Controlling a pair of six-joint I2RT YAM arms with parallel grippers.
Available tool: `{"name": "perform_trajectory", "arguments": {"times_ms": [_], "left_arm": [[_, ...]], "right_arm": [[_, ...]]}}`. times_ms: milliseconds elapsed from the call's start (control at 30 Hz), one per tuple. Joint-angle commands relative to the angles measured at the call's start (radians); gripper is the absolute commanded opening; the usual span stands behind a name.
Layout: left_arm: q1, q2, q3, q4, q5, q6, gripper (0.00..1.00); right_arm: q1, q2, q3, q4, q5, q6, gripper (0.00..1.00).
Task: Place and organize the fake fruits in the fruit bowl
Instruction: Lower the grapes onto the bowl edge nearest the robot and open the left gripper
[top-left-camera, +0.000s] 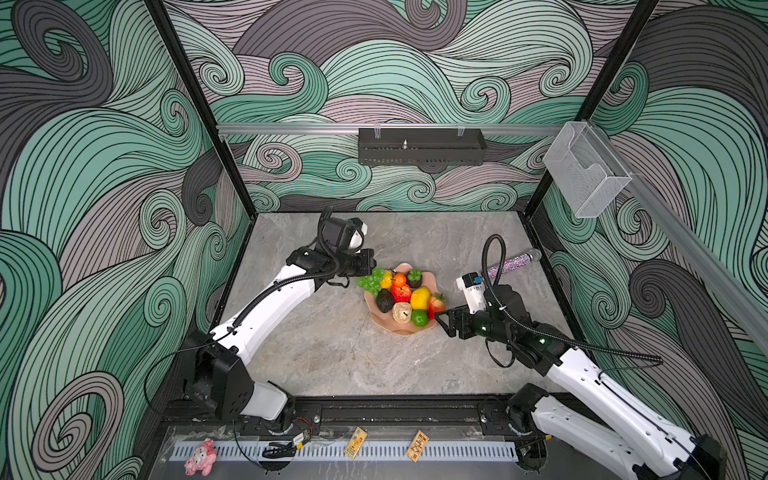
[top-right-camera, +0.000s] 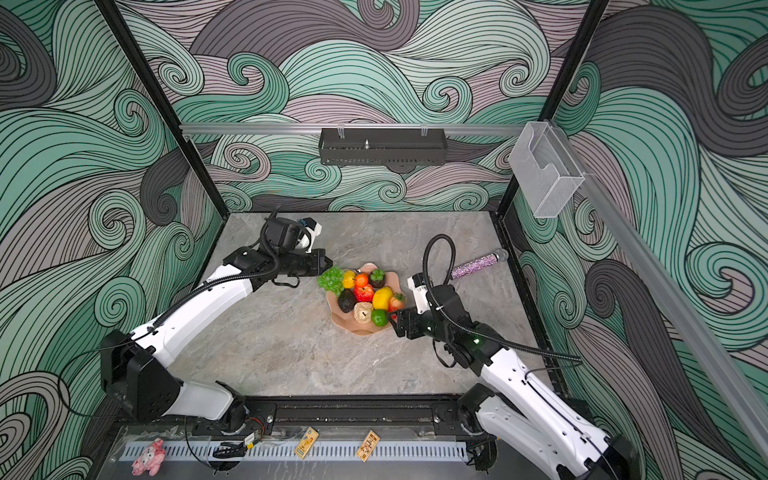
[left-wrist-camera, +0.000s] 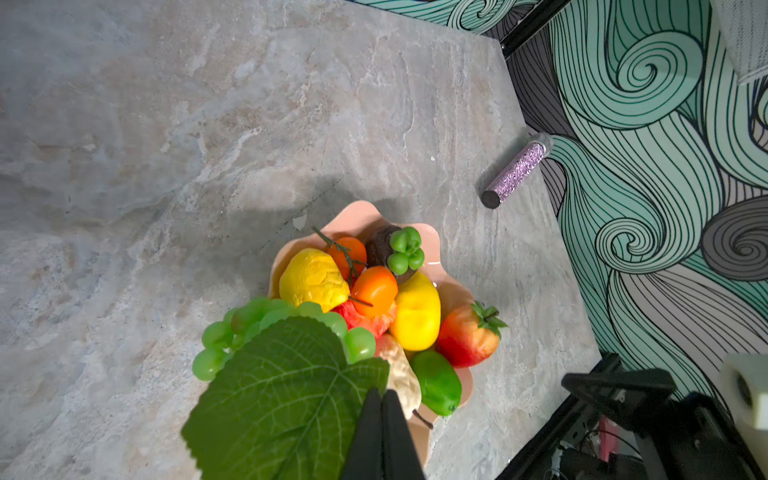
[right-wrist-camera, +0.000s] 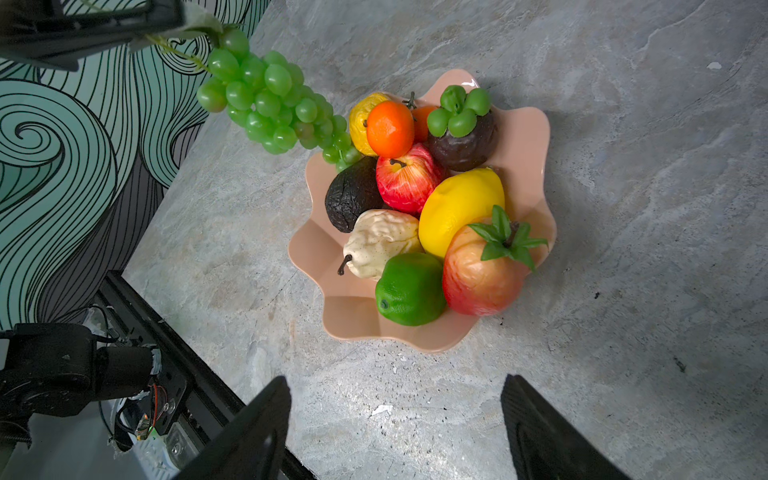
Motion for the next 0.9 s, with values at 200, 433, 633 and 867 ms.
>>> {"name": "perform_trajectory", "arguments": {"times_ms": [200, 433, 633, 867], "left_arm": [[-0.114, -0.088, -0.054, -0.031, 0.017, 0.056, 0.00], [-0.150, -0.082, -0.080, -0.049, 0.005, 0.056, 0.00], [-0.185, -0.050, -0.074, -0.048, 0.006, 0.076, 0.00], [-0.237, 0.004, -0.047, -0.076, 0.003, 0.147, 0.00]], "right_arm": [[0.003, 0.003, -0.005, 0.002, 0.013, 0.011, 0.81], [0.004, 0.003, -0.009, 0.001, 0.014, 0.012, 0.81], [0.003, 0.002, -0.010, 0.002, 0.012, 0.013, 0.81], [0.003, 0.001, -0.016, 0.001, 0.017, 0.009, 0.81]]}}
